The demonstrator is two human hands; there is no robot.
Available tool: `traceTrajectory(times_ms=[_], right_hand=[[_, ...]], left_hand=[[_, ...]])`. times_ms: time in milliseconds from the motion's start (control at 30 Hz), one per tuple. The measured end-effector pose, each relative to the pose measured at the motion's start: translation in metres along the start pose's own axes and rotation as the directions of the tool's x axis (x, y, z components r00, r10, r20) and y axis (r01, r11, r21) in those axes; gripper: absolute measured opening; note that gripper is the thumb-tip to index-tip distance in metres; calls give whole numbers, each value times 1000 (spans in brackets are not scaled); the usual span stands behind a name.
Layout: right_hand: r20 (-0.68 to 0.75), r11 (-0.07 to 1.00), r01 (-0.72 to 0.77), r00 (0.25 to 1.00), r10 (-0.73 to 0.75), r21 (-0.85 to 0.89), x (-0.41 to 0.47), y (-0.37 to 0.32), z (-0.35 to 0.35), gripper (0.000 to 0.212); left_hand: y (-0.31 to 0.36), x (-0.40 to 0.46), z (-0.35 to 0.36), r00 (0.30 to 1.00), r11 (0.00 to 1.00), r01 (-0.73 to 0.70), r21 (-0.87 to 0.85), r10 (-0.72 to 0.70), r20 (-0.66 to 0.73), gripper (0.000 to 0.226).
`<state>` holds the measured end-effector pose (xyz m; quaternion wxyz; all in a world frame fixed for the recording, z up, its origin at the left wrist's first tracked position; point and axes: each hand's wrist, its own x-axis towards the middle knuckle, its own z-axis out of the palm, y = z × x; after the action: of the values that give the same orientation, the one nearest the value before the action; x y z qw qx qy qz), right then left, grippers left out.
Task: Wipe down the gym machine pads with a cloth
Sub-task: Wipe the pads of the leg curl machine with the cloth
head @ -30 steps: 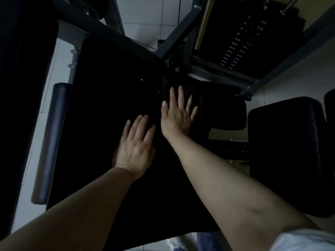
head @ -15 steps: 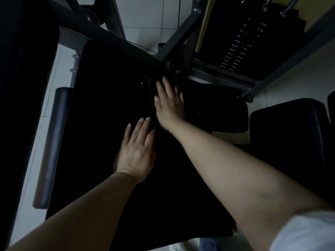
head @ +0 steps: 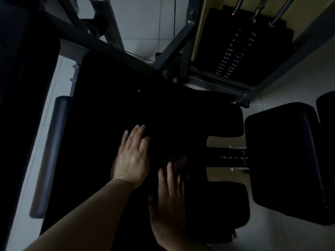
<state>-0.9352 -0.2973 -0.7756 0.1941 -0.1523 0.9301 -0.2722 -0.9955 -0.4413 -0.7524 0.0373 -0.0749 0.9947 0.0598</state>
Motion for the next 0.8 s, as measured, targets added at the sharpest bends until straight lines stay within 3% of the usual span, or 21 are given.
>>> traceTrajectory(times_ms=[167, 300, 467, 667, 800], right_hand=[[60, 983, 118, 990, -128, 141, 59, 6, -28, 76], [10, 984, 161, 987, -162, 72, 170, -6, -54, 51], [-18, 993, 65, 998, -63, 103, 258, -20, -69, 47], [75, 908, 186, 970, -230, 376, 165, 10, -62, 46], [260, 894, 100, 938, -232, 436, 44, 22, -61, 85]], left_hand=[[-3, 1, 3, 1000, 1000, -20, -16, 20, -11, 48], [-3, 2, 4, 999, 999, -10, -46, 9, -36, 50], [-4, 3, 6, 999, 998, -8, -55, 6, -31, 51], [-3, 2, 5, 999, 998, -2, -62, -1, -47, 53], [-3, 0, 6, 997, 996, -1, -90, -6, -78, 45]])
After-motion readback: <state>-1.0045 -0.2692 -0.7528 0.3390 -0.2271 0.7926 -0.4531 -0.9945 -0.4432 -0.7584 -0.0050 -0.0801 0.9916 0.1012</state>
